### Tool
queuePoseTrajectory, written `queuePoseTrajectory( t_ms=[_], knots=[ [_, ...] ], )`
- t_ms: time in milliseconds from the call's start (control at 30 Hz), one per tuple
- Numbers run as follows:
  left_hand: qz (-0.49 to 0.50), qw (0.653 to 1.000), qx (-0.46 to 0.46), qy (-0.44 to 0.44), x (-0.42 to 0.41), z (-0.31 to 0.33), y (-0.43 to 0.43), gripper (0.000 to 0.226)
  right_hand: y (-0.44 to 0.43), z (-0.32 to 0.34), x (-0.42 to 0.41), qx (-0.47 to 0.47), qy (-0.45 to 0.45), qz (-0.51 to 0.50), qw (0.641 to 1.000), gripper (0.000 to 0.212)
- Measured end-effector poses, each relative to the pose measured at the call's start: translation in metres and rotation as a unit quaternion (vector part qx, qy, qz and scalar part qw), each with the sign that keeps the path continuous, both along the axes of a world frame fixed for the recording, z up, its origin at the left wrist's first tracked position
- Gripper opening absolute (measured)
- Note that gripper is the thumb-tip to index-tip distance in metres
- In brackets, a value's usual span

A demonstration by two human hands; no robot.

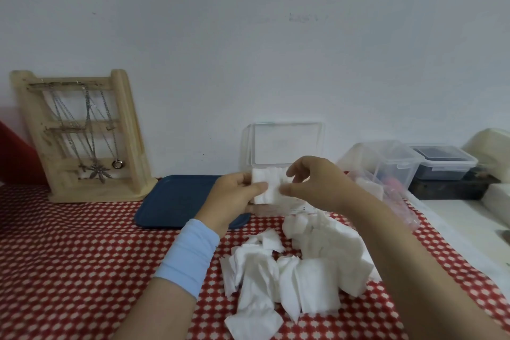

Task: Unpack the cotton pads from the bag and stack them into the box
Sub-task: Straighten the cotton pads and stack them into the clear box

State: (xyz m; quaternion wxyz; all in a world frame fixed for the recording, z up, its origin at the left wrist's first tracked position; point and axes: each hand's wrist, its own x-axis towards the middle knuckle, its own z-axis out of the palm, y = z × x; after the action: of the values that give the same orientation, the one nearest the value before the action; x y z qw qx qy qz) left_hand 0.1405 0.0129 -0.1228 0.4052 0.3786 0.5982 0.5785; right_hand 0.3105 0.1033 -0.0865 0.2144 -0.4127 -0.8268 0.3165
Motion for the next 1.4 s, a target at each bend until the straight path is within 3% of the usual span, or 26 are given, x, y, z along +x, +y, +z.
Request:
queuePoseTrajectory(
  t_ms=[67, 133, 200, 333, 467, 567, 667, 800, 967, 1133, 1400],
  knots=[
    [0.045, 0.999, 0.003, 0.005, -0.006, 0.0, 0.001, 0.007, -0.001, 0.002, 0.004, 0.043, -0.109, 0.05, 0.992, 0.017],
    [0.057, 0.998, 0.01, 0.007, -0.009, 0.0, 0.002, 0.009, -0.008, 0.0, 0.004, 0.026, -0.209, 0.1, 0.972, 0.018],
    [0.051, 0.999, 0.01, 0.007, -0.009, -0.002, 0.004, 0.009, -0.013, -0.009, -0.003, 0.052, -0.29, 0.122, 0.948, 0.03],
    [0.042, 0.998, 0.012, 0.033, -0.005, -0.002, 0.005, 0.009, -0.016, -0.027, -0.019, 0.171, -0.348, 0.082, 0.918, 0.029],
    [0.063, 0.996, 0.019, 0.062, -0.006, -0.003, 0.005, 0.009, -0.008, -0.018, -0.012, 0.145, -0.267, 0.044, 0.952, 0.017],
    [0.092, 0.993, 0.025, 0.074, -0.01, -0.004, 0.005, 0.012, -0.004, -0.001, -0.002, 0.034, -0.071, 0.032, 0.996, 0.017],
    [0.087, 0.992, 0.031, 0.081, -0.008, -0.003, 0.004, 0.01, -0.004, 0.004, 0.001, -0.107, 0.094, 0.047, 0.989, 0.018],
    [0.027, 0.999, 0.01, 0.017, 0.0, 0.002, 0.002, 0.013, -0.003, -0.004, 0.001, -0.19, 0.134, 0.078, 0.969, 0.021],
    [-0.027, 0.999, 0.007, -0.03, 0.003, 0.005, 0.001, 0.021, -0.001, -0.01, -0.005, -0.23, 0.196, 0.038, 0.953, 0.015],
    [-0.001, 1.0, 0.014, -0.026, 0.0, 0.0, 0.003, 0.028, 0.002, -0.01, -0.003, -0.264, 0.197, 0.053, 0.943, 0.038],
    [0.036, 0.993, 0.02, -0.113, -0.003, 0.002, 0.005, 0.019, 0.006, -0.012, -0.002, -0.248, 0.234, -0.016, 0.94, 0.015]
  ],
)
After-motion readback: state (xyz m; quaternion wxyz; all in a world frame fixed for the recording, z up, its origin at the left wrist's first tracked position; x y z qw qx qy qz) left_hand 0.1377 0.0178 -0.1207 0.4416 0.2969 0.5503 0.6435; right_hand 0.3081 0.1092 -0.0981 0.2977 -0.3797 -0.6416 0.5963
